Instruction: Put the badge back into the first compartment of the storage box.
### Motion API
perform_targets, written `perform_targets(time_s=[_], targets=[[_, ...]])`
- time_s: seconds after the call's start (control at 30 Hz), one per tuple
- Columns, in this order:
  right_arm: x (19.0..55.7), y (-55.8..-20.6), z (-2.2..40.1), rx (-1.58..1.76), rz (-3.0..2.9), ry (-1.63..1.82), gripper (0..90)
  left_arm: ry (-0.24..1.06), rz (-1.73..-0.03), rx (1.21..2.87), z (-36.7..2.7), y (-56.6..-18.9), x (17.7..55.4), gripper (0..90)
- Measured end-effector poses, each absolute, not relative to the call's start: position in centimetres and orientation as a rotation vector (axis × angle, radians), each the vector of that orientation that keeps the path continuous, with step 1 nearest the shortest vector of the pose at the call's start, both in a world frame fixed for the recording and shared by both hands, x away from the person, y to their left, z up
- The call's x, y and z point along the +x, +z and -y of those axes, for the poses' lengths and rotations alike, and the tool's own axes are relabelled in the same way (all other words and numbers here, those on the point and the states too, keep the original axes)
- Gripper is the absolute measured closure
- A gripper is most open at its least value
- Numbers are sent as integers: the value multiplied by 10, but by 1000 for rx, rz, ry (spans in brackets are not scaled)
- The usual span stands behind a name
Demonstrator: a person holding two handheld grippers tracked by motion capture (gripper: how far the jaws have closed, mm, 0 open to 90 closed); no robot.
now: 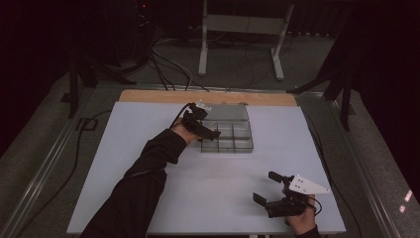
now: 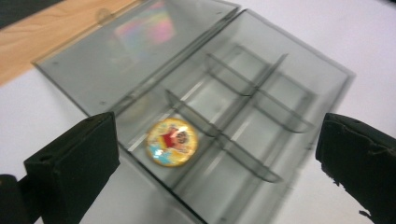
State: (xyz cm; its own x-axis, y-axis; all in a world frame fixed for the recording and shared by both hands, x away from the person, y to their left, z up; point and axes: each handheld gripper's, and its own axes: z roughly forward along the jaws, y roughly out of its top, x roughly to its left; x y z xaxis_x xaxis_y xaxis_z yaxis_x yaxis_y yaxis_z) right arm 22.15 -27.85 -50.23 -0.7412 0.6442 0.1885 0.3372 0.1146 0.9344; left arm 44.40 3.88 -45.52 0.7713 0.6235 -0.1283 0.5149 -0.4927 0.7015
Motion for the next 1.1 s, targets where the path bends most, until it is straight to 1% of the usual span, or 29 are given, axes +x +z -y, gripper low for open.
perform_targets(time_s=[0.23,0.53,0.77,0.83,0.9,0.93,1.1], targets=[[222,-502,279,971,-2126,1667,0,138,-797,2148,-52,-442,432,2],[222,-502,277,963,-2136,1667,0,115,-733,2176,-78,-430,407,2],[221,-500,275,953,-2131,1665,0,107,-738,2175,-106,-428,382,2],[221,-500,275,958,-2136,1660,0,123,-737,2177,-114,-428,375,2],[221,-501,275,958,-2137,1658,0,109,-741,2169,-118,-428,372,2],[222,-501,275,959,-2139,1660,0,125,-744,2175,-126,-429,365,2],[222,-501,275,964,-2136,1664,0,126,-776,2167,-144,-436,350,2]])
